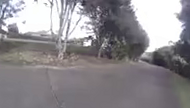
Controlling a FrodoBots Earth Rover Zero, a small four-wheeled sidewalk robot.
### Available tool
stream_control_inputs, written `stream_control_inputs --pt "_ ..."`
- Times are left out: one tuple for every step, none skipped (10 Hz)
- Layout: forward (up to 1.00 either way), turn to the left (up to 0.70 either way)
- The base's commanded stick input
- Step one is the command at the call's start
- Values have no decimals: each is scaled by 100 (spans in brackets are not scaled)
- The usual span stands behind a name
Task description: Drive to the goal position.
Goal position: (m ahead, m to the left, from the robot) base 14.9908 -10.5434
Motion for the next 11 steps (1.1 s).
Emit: stream_control_inputs --pt "100 0" --pt "100 0" --pt "100 0" --pt "100 0" --pt "100 -16" --pt "100 -27" --pt "100 -27" --pt "100 -27" --pt "100 -27" --pt "100 -27" --pt "100 -27"
